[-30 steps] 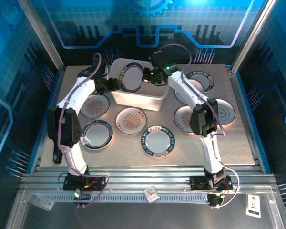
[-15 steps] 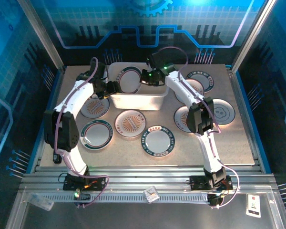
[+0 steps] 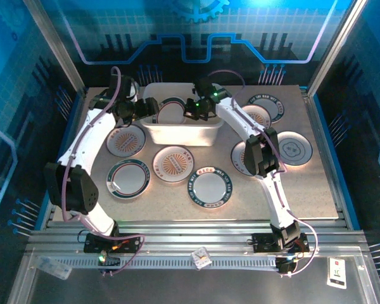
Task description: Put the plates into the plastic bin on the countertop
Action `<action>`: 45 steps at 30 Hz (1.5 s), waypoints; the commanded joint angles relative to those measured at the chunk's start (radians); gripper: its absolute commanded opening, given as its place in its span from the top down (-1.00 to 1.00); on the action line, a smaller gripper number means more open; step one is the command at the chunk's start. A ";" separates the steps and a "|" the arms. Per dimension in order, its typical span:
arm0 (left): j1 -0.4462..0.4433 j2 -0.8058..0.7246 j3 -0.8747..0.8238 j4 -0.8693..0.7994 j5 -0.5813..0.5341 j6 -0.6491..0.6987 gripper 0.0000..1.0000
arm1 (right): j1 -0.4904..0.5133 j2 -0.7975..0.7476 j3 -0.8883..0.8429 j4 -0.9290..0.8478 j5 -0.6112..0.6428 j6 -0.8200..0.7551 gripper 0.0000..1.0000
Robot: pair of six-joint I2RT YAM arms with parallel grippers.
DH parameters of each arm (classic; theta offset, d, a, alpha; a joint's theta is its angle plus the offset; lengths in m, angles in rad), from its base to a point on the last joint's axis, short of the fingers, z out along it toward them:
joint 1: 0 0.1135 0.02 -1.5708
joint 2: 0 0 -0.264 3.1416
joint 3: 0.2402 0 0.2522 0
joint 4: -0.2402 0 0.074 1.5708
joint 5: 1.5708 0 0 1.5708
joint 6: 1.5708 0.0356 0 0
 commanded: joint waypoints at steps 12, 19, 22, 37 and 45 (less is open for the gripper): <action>-0.003 -0.087 -0.086 -0.027 -0.047 0.068 -0.77 | 0.020 0.103 0.023 0.030 -0.070 0.001 0.91; -0.003 -0.115 -0.106 -0.042 -0.053 0.089 -0.78 | 0.022 0.091 0.020 0.010 -0.044 -0.033 0.26; 0.000 -0.132 -0.110 -0.053 -0.059 0.101 -0.80 | 0.020 0.042 -0.017 0.043 -0.026 -0.044 0.00; 0.039 -0.275 -0.183 -0.100 -0.038 0.101 -0.89 | 0.026 -0.163 -0.029 0.022 0.070 -0.175 -0.79; 0.081 -0.342 -0.273 -0.103 0.041 0.075 -0.89 | 0.039 -0.362 -0.091 -0.053 0.144 -0.311 -0.76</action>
